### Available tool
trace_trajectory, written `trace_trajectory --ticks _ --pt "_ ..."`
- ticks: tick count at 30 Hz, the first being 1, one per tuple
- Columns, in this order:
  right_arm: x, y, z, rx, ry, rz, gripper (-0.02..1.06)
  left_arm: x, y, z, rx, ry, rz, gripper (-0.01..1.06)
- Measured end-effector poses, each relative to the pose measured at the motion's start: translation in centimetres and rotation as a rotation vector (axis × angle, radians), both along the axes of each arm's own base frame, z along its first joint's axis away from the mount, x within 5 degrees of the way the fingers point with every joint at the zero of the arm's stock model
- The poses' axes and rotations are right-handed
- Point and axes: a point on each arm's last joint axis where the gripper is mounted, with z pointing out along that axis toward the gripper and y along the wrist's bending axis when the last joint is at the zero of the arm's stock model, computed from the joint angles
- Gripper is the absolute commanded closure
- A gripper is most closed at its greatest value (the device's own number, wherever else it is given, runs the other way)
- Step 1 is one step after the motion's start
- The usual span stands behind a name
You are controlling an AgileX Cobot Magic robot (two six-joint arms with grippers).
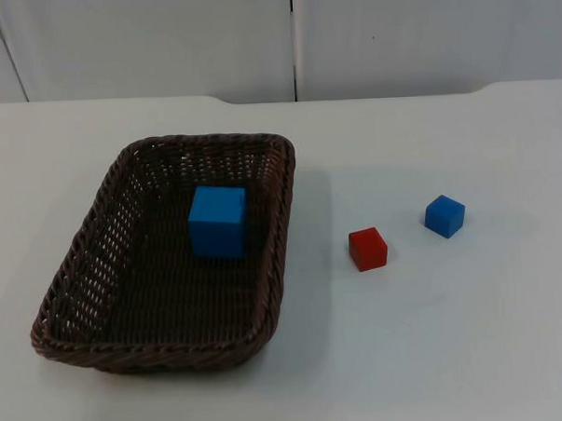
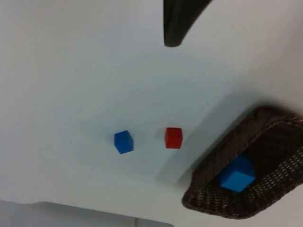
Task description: Pick up the basket with the left hand and place the largest block into the basket with the right hand.
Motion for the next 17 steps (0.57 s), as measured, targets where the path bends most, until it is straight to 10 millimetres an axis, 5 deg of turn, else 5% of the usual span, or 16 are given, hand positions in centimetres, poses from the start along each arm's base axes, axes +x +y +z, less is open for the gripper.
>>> trace_trajectory --ticks 17 --pt "-0.04 0.24 0.00 0.000 0.000 -0.307 -0.01 0.00 0.00 0.00 0.000 0.000 0.000 0.00"
